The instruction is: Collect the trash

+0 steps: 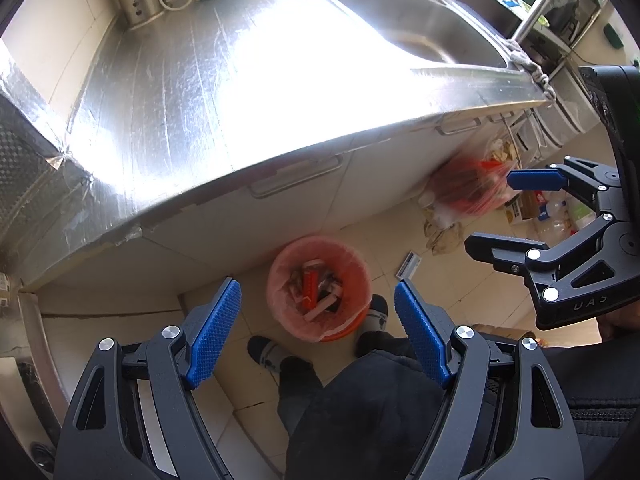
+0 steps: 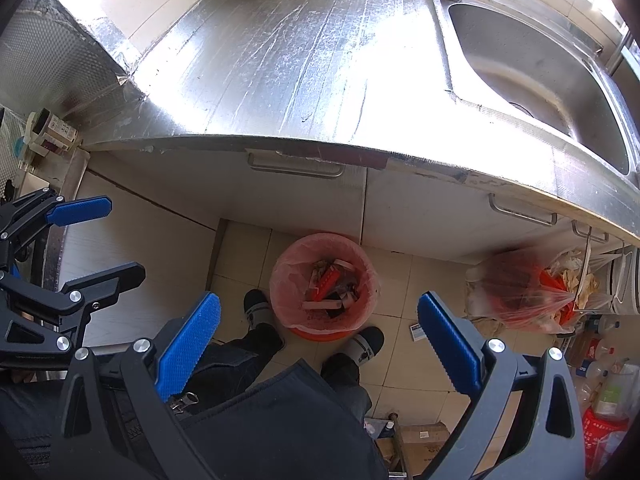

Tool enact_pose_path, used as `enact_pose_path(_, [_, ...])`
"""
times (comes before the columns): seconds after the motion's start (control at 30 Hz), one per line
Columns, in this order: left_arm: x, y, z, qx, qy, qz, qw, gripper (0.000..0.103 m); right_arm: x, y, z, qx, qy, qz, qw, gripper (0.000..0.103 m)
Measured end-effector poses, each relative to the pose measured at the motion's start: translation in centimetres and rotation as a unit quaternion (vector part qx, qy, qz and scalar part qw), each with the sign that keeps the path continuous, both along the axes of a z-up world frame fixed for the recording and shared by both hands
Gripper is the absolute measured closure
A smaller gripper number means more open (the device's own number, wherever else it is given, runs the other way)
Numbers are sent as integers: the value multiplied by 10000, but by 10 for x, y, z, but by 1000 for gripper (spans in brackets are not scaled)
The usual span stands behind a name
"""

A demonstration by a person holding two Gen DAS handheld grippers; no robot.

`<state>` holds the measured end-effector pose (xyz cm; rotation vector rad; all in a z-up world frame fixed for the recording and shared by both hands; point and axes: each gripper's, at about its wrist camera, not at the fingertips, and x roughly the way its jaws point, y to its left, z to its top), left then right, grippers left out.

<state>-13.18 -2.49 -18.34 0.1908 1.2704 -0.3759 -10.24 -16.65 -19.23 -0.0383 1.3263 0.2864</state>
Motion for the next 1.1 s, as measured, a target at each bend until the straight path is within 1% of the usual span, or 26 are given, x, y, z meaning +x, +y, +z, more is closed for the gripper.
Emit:
enact_pose_path(0.17, [0, -1, 0, 5, -12, 3, 10000, 21, 0, 1, 0, 2, -7, -6, 10000, 5])
enact_pose_path(0.3, [1, -3, 1, 31, -30, 10, 10000, 20, 1, 1, 0, 5, -14, -23, 10000, 5])
enact_pose_path(0.6, [4, -7, 3, 112, -28, 10, 9999, 11, 2, 0, 0, 10, -5, -19, 10000, 5])
enact_pose_path(0.73, [6, -7, 2, 167, -22, 29, 9999, 6, 2, 0, 0, 8, -2, -21, 10000, 5])
enact_pose_path(1.1, [10, -4, 2, 114, -38, 41, 9999, 6, 7, -2, -4, 13, 50, -51, 10000, 5])
